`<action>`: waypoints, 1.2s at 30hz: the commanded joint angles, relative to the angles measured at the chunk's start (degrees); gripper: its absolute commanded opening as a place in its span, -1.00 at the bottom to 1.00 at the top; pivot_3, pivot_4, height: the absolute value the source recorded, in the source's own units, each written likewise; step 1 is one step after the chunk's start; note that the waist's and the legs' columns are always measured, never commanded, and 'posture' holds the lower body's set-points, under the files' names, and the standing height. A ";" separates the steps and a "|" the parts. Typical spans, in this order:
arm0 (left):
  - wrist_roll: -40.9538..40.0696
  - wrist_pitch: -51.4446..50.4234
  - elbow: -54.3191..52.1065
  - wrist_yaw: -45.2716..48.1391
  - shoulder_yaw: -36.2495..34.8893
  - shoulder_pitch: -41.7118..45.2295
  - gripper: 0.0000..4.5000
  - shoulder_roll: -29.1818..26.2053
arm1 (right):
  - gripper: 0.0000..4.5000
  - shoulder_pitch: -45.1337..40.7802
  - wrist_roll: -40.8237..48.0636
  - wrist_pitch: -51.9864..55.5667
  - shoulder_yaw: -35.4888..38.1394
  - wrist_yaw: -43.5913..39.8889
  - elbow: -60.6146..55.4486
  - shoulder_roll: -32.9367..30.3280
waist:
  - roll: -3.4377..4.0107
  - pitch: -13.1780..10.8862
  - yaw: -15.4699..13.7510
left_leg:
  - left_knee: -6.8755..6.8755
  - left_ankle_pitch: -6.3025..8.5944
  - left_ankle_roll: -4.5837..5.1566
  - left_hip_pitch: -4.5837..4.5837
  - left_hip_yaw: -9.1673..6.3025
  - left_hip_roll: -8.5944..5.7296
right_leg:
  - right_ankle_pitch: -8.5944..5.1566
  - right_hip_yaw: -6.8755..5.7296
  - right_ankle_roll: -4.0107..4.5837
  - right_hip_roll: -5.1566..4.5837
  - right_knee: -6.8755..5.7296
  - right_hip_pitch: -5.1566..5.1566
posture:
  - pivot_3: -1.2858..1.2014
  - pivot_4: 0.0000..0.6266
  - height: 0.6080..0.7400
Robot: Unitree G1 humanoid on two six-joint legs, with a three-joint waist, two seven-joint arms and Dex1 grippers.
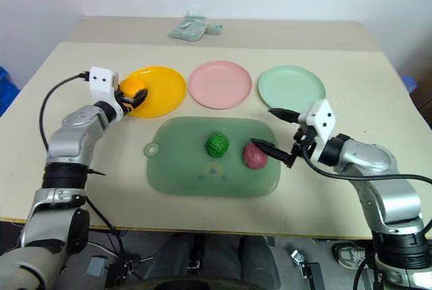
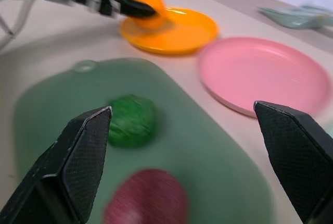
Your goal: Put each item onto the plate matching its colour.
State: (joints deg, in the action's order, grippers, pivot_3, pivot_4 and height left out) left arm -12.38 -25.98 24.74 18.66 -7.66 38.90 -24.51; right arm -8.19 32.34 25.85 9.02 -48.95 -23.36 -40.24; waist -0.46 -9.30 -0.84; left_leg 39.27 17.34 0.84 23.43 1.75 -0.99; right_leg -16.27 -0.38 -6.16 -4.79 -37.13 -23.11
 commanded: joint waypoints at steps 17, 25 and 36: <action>-5.56 3.48 -23.19 12.28 0.51 -5.36 0.99 -2.34 | 1.00 3.84 -0.20 -1.52 5.75 1.53 -0.95 -2.09 | 0.00 0.01 0.07 | -0.01 -0.01 -0.03 -0.02 0.00 0.03 | 0.00 0.03 -0.01 -0.16 -0.01 0.00 | 0.03 -0.52 1.00; -4.87 0.68 -32.42 28.21 17.70 -10.73 0.99 -2.94 | 1.00 2.85 -1.41 -1.49 3.11 1.66 -1.91 -1.76 | 0.01 0.02 0.19 | -0.01 -0.01 -0.02 -0.03 -0.01 -0.02 | 0.00 0.04 0.00 -0.18 -0.01 0.03 | 0.03 -0.52 1.00; -9.92 3.33 -35.16 33.45 8.31 -20.10 0.99 -9.41 | 1.00 -7.35 -5.11 12.68 -14.85 12.59 -8.61 4.39 | 0.03 0.02 1.63 | -0.03 0.08 0.13 -0.04 0.00 0.28 | -0.02 0.07 0.03 0.03 -0.01 -0.03 | 0.03 -0.52 1.00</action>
State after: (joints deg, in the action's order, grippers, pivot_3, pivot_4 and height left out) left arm -20.27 -23.37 -7.68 51.01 3.79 19.93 -32.77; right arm -13.78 27.80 36.59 -3.99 -38.43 -30.58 -37.05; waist -0.43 -9.27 0.79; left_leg 39.23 17.41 0.95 23.38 1.74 -0.70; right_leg -16.29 -0.30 -6.12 -4.76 -37.15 -23.15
